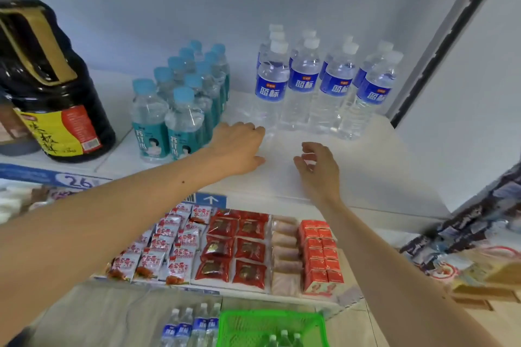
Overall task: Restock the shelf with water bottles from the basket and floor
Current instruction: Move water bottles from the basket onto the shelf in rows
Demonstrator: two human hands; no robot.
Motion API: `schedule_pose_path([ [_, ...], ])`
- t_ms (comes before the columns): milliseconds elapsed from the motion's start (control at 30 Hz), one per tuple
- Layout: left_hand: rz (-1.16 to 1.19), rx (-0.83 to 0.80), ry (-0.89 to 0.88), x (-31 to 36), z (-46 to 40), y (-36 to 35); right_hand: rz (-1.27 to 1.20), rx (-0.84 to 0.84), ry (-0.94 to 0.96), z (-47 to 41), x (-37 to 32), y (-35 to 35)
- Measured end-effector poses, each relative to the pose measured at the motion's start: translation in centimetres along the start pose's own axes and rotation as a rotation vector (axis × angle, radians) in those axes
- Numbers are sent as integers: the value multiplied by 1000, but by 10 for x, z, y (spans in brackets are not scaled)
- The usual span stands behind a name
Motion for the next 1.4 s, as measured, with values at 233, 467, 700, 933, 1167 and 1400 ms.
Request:
schedule_pose_path([
  [233, 148, 31, 35, 67, 71, -37, -82, 31, 256, 82, 5, 36],
  [467, 103, 269, 24, 113, 137, -88, -109, 101, 318, 159, 52, 36],
  [700, 198, -9, 55, 153, 182, -232, -80, 7, 85, 227, 189, -15],
  [933, 239, -287, 9, 200, 218, -406, 60, -92, -173, 315, 368, -94],
  [1167, 204, -473, -58, 256, 239, -589, 237, -261, -650, 416, 564, -167],
  [1400, 171, -430, -112, 294, 230, -725, 338, -589, -989, 509, 693, -232],
])
Point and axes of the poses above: each hand's wrist, its own z-axis away from the middle knuckle, its own y-axis out of the back of the hand, x = y × z, the point moved 3 cm from there along -z, towards the middle knuckle, and after that the axes turned 7 degrees about -z, right-handed, at the moved point
